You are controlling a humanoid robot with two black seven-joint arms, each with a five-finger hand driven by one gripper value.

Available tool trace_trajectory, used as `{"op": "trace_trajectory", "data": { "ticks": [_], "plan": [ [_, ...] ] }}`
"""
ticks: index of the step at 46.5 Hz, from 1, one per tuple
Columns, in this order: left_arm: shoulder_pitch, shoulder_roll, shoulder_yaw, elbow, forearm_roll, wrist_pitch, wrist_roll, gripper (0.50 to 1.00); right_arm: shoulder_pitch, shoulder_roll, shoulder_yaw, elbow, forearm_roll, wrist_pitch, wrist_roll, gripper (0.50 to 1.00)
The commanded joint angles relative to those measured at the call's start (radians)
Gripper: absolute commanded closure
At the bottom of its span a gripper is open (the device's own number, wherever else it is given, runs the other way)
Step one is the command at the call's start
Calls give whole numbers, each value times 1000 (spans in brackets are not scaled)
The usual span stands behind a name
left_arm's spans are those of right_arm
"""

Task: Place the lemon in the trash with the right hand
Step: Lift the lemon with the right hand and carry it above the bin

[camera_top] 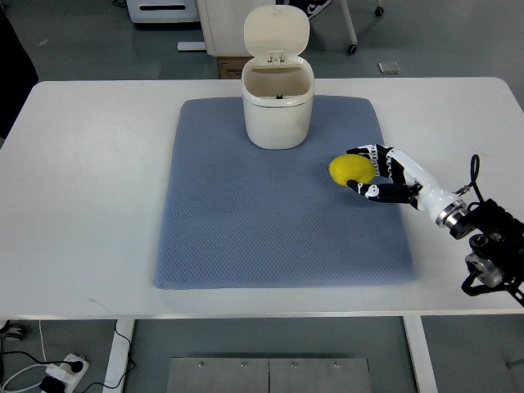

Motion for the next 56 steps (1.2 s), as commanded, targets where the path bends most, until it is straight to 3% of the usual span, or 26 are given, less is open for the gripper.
{"op": "trace_trajectory", "data": {
  "ticks": [1,14,22,38,56],
  "plan": [
    [-1,0,0,0,0,0,0,500,28,-29,2,1,16,1,-6,1000],
    [-1,0,0,0,0,0,0,500,122,-60,0,1,24,3,-61,1000],
    [-1,0,0,0,0,0,0,500,188,-62,0,1,24,-2,-130,1000],
    [1,0,0,0,0,0,0,500,365,-53,-67,-3,22,-75,-265,1000],
    [1,0,0,0,0,0,0,500,534,9,-204,-40,24,-124,-345,1000]
  ]
}}
